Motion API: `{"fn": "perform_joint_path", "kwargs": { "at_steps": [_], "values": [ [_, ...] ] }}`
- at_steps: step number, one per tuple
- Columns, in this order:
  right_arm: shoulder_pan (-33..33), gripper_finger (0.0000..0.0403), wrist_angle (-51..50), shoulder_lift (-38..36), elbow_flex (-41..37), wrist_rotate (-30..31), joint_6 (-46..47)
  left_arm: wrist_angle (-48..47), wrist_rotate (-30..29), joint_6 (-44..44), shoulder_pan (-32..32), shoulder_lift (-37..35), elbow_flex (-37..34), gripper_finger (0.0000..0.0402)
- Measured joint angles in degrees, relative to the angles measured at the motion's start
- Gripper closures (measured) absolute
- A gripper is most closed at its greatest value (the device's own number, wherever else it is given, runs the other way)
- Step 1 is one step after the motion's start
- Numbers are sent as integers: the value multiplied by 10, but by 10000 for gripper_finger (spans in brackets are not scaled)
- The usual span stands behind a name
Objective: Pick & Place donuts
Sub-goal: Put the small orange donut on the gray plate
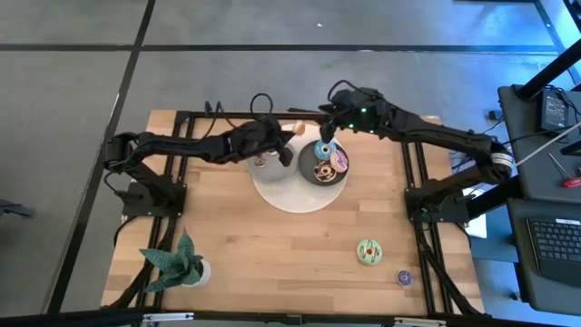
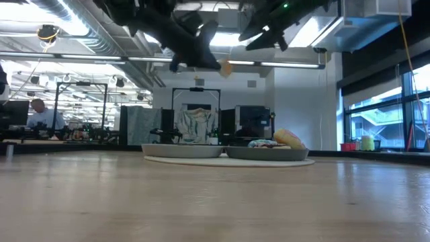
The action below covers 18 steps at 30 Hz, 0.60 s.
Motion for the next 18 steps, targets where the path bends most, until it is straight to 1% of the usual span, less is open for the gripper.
{"fn": "perform_joint_path", "kwargs": {
  "at_steps": [3, 5, 8, 12, 18],
  "values": [
    [-10, 177, -5, -21, 0, 1, -1, -64, 114, -66, 31, 0, 0, 398],
    [-14, 173, -6, -31, 0, 1, -2, -105, 160, -99, 50, 2, 0, 399],
    [-19, 171, -10, -38, 0, 2, -3, -163, 189, -131, 73, 4, 0, 399],
    [-19, 171, -18, -34, 0, 3, -3, -210, 264, -156, 93, 24, 0, 399],
    [-19, 171, -29, -21, 0, 3, -1, -201, 320, -176, 97, 85, 0, 399]
  ]
}}
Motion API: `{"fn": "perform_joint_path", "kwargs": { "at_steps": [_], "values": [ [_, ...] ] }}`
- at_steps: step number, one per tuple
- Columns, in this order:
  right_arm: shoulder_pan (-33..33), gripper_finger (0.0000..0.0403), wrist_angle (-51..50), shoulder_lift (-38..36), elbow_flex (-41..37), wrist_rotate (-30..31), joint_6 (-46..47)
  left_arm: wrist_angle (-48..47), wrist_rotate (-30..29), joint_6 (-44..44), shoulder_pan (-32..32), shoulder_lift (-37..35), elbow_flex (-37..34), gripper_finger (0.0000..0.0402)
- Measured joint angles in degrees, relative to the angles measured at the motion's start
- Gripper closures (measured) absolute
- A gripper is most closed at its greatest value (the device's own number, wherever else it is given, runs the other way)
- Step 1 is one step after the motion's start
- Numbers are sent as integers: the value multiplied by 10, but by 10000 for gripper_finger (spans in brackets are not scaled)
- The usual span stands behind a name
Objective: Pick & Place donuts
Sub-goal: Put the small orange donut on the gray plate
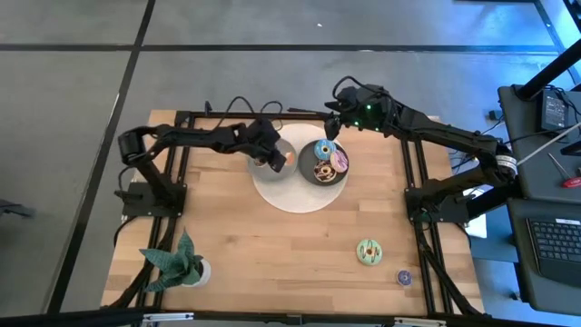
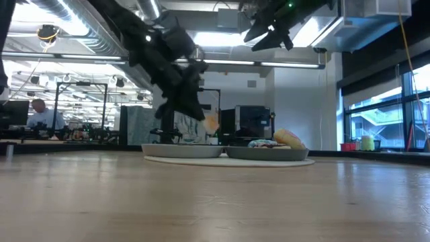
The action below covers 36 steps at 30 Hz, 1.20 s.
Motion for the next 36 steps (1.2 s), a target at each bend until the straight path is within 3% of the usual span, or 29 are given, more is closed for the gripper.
{"fn": "perform_joint_path", "kwargs": {
  "at_steps": [5, 26, 36],
  "values": [
    [0, 171, -5, 2, 0, 0, 0, 4, -6, -29, 1, 33, 0, 399],
    [0, 171, -4, 2, 0, 1, -2, -6, -50, -36, 10, 37, 0, 399],
    [0, 171, -4, 2, 0, 1, -7, 15, -49, -56, 5, 71, 0, 399]
  ]
}}
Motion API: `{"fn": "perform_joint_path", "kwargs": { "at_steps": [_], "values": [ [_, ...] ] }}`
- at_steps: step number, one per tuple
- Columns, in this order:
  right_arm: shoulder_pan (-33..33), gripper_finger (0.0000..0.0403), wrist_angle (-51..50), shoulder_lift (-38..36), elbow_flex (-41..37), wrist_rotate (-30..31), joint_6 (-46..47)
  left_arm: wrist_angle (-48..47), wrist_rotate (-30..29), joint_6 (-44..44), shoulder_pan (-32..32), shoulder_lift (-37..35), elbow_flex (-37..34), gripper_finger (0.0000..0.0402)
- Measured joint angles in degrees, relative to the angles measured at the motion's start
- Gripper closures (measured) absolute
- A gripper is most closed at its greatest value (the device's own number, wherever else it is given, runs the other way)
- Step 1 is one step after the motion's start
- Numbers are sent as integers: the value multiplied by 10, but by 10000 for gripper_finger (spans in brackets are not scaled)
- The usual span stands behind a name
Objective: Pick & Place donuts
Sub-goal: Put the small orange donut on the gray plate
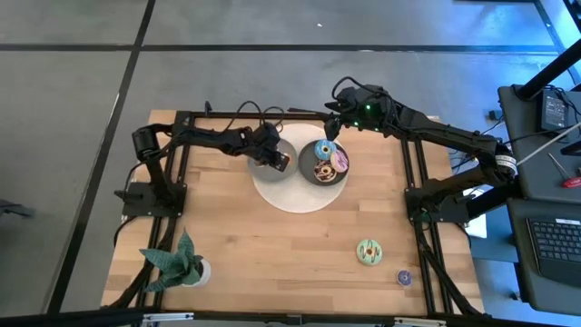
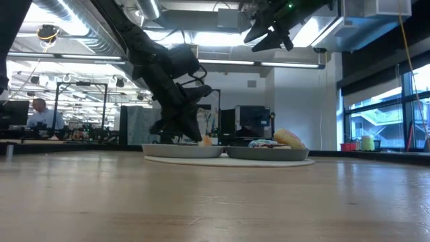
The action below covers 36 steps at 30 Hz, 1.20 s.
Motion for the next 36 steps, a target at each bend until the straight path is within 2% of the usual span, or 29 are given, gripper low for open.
{"fn": "perform_joint_path", "kwargs": {
  "at_steps": [23, 36],
  "values": [
    [0, 171, 0, 0, 0, 0, -8, 8, -14, -16, 1, 1, 0, 375],
    [0, 171, -18, 0, 0, 0, -8, 8, -23, -46, 1, 1, 0, 284]
  ]
}}
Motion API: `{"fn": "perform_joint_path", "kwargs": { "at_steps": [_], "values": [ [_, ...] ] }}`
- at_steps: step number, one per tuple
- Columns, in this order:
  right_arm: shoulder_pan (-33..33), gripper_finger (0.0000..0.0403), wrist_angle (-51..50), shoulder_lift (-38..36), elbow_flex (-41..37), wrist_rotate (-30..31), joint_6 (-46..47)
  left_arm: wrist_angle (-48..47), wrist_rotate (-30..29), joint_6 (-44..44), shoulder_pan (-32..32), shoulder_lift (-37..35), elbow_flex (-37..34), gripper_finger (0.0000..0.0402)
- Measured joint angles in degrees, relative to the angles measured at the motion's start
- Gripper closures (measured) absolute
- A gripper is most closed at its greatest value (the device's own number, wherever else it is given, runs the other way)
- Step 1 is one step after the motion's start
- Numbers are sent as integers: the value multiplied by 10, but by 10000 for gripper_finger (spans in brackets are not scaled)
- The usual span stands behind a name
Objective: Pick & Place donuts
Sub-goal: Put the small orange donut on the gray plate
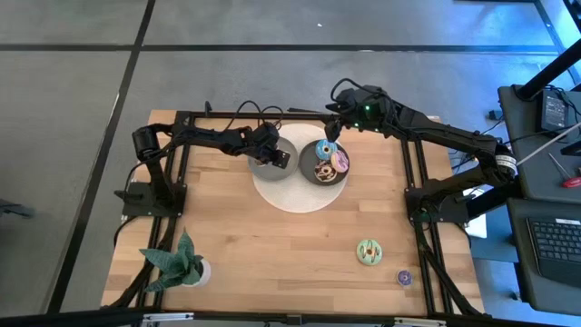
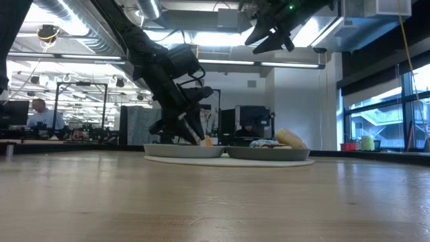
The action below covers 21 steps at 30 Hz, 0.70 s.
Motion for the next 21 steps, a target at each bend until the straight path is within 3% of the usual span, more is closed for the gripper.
{"fn": "perform_joint_path", "kwargs": {
  "at_steps": [6, 21],
  "values": [
    [0, 171, -5, 0, 0, 0, 0, 0, 0, 1, 0, 0, 0, 266],
    [0, 171, -6, 0, 0, 0, 0, -31, -18, 1, 0, -1, 0, 265]
  ]
}}
